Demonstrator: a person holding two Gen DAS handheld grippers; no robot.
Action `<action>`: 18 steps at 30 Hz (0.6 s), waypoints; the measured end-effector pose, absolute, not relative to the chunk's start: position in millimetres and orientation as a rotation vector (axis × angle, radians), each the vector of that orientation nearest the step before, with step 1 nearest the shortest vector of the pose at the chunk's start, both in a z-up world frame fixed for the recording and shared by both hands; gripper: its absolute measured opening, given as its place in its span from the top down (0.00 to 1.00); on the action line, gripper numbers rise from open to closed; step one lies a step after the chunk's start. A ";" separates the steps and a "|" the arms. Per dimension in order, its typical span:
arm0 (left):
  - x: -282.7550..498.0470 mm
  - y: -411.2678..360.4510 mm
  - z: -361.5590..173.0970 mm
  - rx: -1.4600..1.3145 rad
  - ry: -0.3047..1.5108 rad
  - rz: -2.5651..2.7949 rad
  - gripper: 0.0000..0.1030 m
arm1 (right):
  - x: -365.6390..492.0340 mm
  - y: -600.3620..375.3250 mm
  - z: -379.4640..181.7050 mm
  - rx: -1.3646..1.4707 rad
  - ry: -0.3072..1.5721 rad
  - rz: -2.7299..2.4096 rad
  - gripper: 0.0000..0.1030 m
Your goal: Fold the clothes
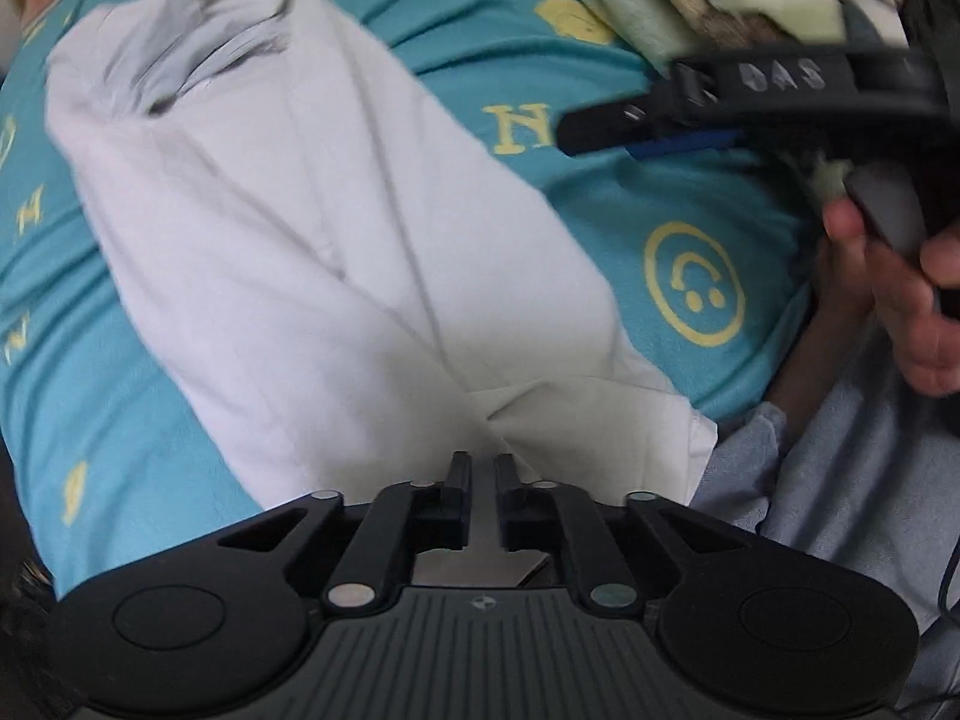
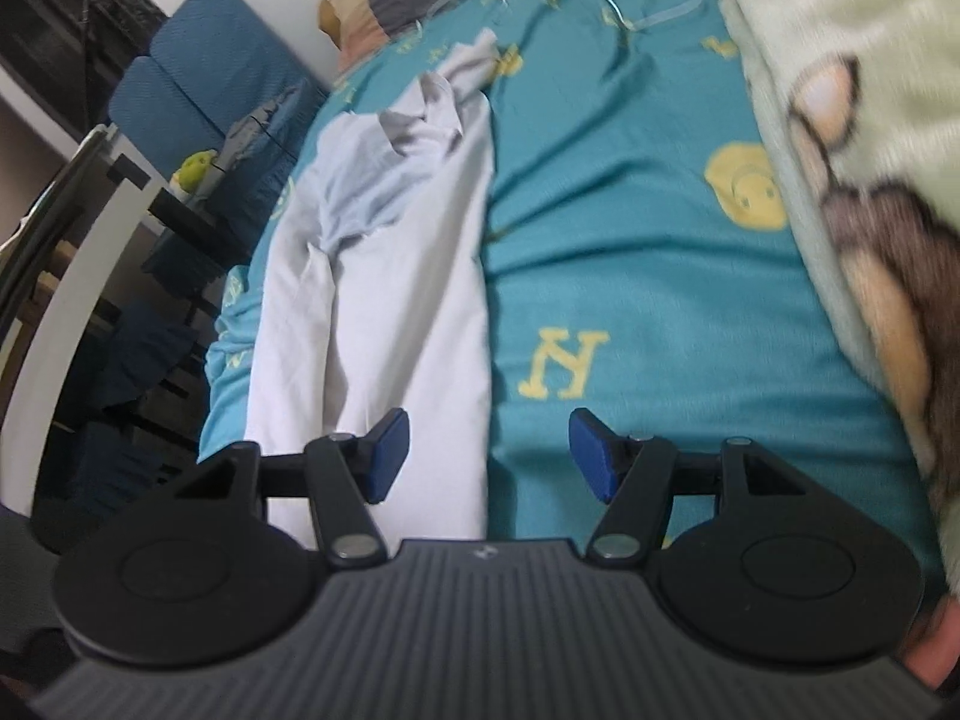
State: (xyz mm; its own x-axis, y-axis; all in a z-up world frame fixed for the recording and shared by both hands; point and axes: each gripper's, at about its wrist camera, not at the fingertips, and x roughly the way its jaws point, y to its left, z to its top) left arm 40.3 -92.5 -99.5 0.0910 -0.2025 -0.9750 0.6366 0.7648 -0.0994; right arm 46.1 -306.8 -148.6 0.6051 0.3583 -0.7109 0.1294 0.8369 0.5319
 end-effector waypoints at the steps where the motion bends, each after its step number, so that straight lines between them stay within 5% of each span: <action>1: 42.0 -80.5 -95.3 0.322 1.337 -0.641 0.68 | 46.2 -306.1 -151.1 0.595 0.937 0.146 0.39; 4: 48.0 -35.5 -83.2 0.073 1.291 -0.595 0.38 | 48.2 -299.0 -157.2 0.611 0.982 0.173 0.39; 12: 70.0 40.1 -133.0 -0.313 1.384 -0.353 0.29 | 44.9 -271.7 -168.2 0.557 1.121 0.211 0.40; 18: 69.4 25.2 -137.7 -0.293 1.448 -0.499 0.21 | 41.3 -247.9 -180.1 0.509 1.222 0.239 0.40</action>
